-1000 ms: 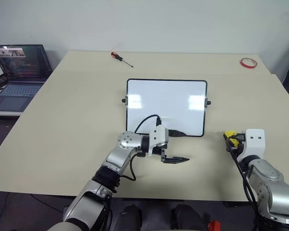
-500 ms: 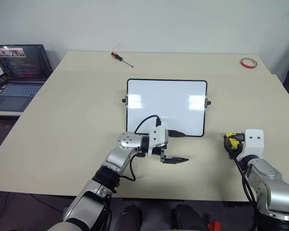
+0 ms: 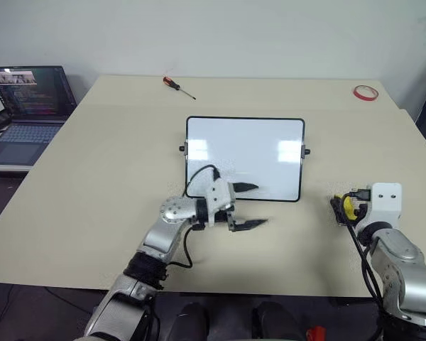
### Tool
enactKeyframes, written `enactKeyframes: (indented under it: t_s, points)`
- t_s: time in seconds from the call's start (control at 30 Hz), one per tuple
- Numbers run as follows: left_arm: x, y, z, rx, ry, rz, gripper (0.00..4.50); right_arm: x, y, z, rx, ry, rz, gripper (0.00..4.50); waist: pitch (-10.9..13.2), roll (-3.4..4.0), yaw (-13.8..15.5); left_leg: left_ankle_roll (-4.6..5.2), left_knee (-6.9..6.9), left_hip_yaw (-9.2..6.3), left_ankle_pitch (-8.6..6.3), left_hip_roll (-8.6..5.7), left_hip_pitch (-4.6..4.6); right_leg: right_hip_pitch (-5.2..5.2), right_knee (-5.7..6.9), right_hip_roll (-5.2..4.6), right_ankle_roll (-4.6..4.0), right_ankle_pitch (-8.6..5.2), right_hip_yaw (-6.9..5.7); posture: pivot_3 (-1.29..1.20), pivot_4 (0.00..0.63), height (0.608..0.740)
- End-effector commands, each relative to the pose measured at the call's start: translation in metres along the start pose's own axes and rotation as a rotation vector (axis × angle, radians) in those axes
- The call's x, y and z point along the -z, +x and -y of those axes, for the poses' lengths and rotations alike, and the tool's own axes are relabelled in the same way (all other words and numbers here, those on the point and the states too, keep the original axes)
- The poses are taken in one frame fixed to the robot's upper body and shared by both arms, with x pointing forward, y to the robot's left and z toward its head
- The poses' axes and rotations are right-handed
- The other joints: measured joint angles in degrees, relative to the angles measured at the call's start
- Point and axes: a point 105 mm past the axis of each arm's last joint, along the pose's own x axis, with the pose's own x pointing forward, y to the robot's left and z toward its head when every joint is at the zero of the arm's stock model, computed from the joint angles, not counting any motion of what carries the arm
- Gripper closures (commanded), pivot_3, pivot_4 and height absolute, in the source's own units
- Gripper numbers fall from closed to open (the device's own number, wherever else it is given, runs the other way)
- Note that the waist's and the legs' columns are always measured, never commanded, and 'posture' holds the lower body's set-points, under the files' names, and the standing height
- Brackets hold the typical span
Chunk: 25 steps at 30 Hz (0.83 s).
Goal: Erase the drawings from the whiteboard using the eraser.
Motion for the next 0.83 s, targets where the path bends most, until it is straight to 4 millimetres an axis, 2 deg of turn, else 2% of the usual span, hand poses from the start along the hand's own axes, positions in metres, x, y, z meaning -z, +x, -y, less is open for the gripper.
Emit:
enactKeyframes:
  t_s: [0.03, 0.13, 0.27, 0.37, 0.57, 0.67, 0.83]
  points:
    - [-0.016, -0.018, -0.013, -0.204, -0.014, 0.031, 0.00, -0.022, -0.018, 0.007, 0.042, -0.024, 0.126, 0.03, 0.0, 0.00, 0.1, 0.00, 0.00, -0.02, 0.00, 0.00, -0.02, 0.00, 0.00, -0.02, 0.00, 0.00, 0.01, 0.00, 0.150, 0.740]
    - [-0.012, -0.039, -0.018, -0.420, -0.040, 0.016, 0.00, -0.024, -0.032, 0.010, 0.067, -0.065, 0.195, 0.03, 0.0, 0.00, 0.5, -0.01, 0.04, -0.02, 0.00, -0.08, 0.01, 0.06, 0.00, -0.12, 0.01, 0.00, 0.00, 0.00, 0.150, 0.740]
    - [0.000, -0.073, -0.022, -0.697, -0.071, -0.024, 0.00, -0.011, -0.045, 0.014, 0.095, -0.092, 0.218, 0.03, 0.0, -0.01, 0.4, -0.01, 0.04, -0.03, 0.00, -0.08, 0.05, 0.09, -0.02, -0.15, 0.02, -0.01, 0.04, 0.00, 0.150, 0.740]
    - [0.009, -0.092, -0.017, -0.812, -0.049, -0.068, 0.00, -0.002, -0.050, 0.018, 0.110, -0.093, 0.219, 0.03, 0.0, 0.00, 0.4, -0.01, 0.03, -0.01, 0.01, -0.07, 0.16, 0.15, 0.04, -0.13, 0.01, -0.01, 0.03, 0.00, 0.150, 0.740]
    - [0.017, -0.123, -0.011, -0.931, 0.011, -0.121, 0.00, 0.012, -0.054, 0.011, 0.070, -0.052, 0.203, 0.03, 0.0, 0.00, 0.3, -0.02, 0.01, 0.01, 0.00, -0.06, 0.25, 0.23, 0.01, -0.12, 0.00, -0.02, 0.04, 0.00, 0.150, 0.740]
    - [0.017, -0.124, -0.014, -0.972, 0.017, -0.128, 0.00, 0.014, -0.054, 0.021, 0.076, -0.063, 0.194, 0.03, 0.0, -0.01, 0.4, -0.02, 0.02, 0.01, 0.00, -0.08, 0.24, 0.24, 0.00, -0.13, 0.00, -0.02, 0.03, 0.00, 0.150, 0.740]
    - [0.006, -0.123, -0.018, -0.982, -0.002, -0.077, 0.00, 0.013, -0.055, 0.019, 0.053, -0.066, 0.178, 0.03, 0.0, -0.02, 0.4, -0.02, 0.00, 0.03, 0.00, -0.08, 0.22, 0.24, -0.01, -0.13, -0.01, -0.02, 0.00, 0.00, 0.150, 0.740]
